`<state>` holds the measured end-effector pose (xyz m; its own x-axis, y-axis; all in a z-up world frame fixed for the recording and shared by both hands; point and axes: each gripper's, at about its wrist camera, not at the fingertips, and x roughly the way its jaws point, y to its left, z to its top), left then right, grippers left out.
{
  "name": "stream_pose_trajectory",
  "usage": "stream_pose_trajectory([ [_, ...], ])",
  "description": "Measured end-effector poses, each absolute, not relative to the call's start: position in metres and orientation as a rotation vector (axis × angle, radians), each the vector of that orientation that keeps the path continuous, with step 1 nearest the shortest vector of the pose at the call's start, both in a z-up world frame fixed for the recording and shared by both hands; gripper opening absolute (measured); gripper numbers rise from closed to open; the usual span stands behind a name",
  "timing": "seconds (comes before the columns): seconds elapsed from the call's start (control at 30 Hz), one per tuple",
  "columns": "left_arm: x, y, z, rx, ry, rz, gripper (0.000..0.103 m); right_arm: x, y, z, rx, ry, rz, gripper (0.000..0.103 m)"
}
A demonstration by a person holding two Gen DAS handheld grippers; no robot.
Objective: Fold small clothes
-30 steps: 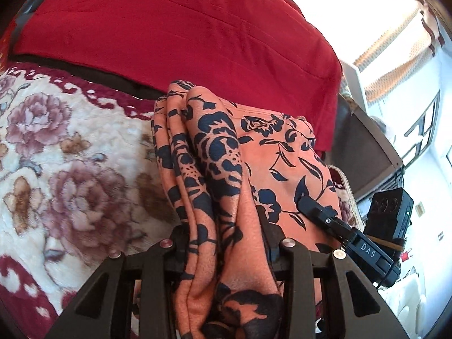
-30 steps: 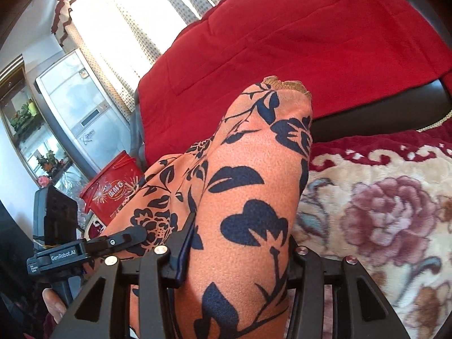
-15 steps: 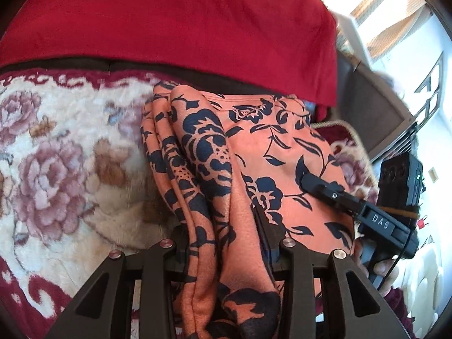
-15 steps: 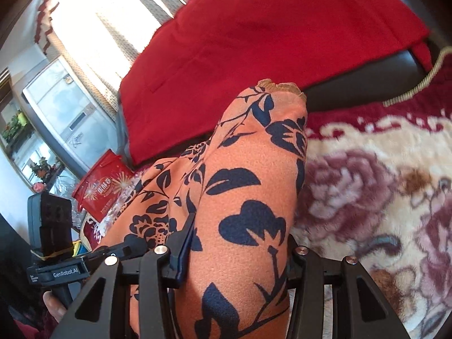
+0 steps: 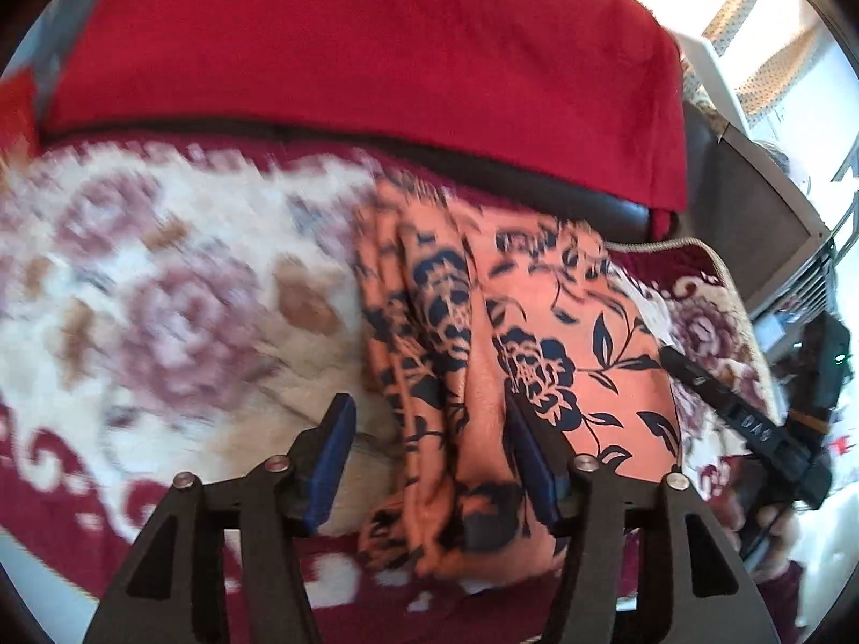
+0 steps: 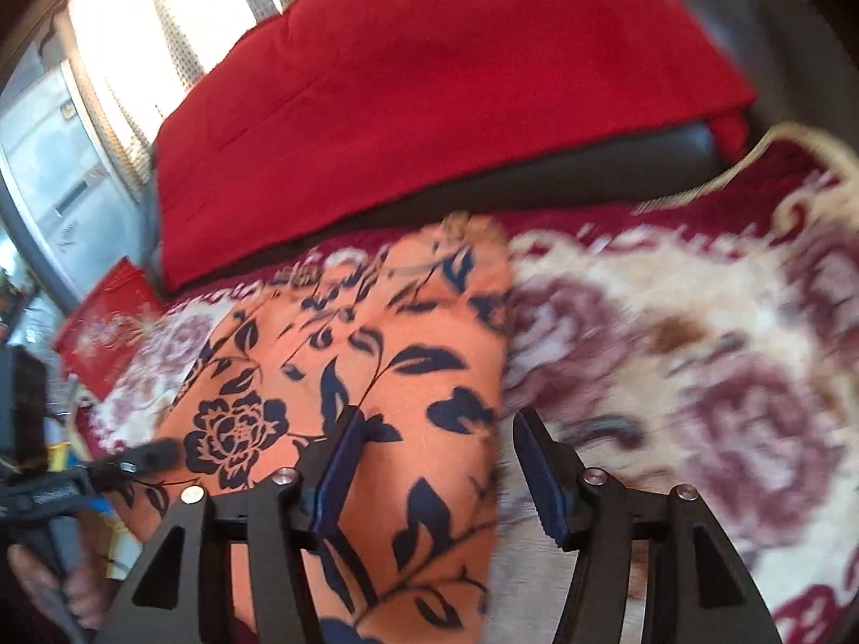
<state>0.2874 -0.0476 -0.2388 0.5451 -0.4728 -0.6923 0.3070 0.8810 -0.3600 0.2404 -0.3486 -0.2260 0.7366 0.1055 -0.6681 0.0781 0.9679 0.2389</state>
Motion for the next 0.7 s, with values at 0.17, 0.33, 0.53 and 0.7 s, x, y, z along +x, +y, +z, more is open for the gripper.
stream_pose_trajectory([
  [0.17, 0.267, -0.059, -0.24, -0.014, 0.8, -0.322, 0.071, 0.22, -0.337, -0.209, 0.242, 0.652, 0.053, 0.055],
  [0.33, 0.269, -0.077, -0.265, 0.142, 0.859, -0.234, 0.071, 0.235, -0.299, -0.244, 0.109, 0.832, 0.008, 0.045],
  [0.53, 0.241, -0.066, -0.216, 0.155, 0.771, -0.205, 0.072, 0.198, -0.3, -0.216, 0.195, 0.737, 0.013, 0.046],
  [0.7, 0.203, -0.057, -0.16, 0.148, 0.634, -0.165, 0.085, 0.154, -0.284, -0.173, 0.173, 0.588, 0.007, 0.047],
])
